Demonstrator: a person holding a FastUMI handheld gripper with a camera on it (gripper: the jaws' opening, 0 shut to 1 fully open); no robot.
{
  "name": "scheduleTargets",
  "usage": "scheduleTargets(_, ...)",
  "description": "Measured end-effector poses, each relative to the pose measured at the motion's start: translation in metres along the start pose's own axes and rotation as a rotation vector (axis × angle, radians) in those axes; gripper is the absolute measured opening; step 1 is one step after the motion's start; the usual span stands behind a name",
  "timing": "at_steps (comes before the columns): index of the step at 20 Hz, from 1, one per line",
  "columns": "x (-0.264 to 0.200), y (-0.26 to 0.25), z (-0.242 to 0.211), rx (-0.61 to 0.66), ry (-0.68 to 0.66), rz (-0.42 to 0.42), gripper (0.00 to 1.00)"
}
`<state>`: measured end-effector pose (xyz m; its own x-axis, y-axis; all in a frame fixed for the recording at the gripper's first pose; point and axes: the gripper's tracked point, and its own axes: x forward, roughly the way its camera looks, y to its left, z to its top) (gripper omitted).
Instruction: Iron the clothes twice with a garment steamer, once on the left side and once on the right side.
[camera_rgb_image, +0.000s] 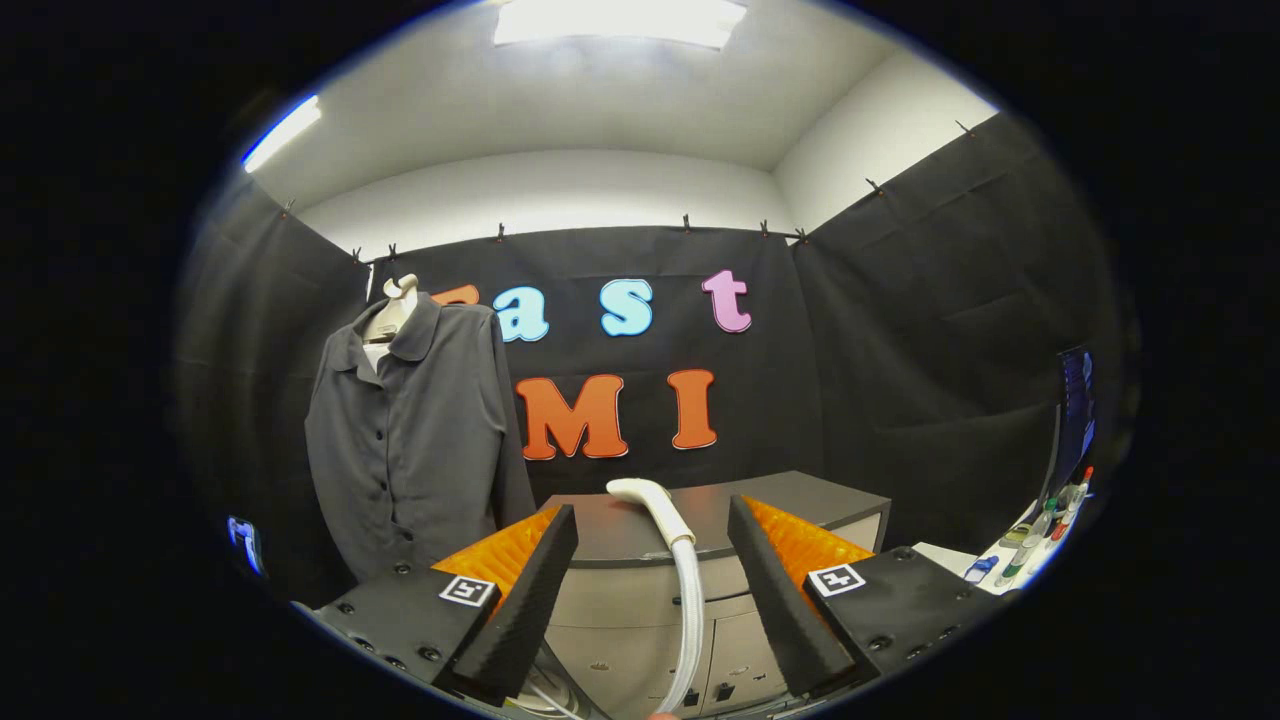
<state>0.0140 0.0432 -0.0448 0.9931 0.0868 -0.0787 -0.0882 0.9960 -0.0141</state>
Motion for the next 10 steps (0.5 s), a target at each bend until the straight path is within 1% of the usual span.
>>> scheduleTargets(10, 0.0049, 0.0017, -0.0034, 0.011, 0.003, 0.004, 0.98)
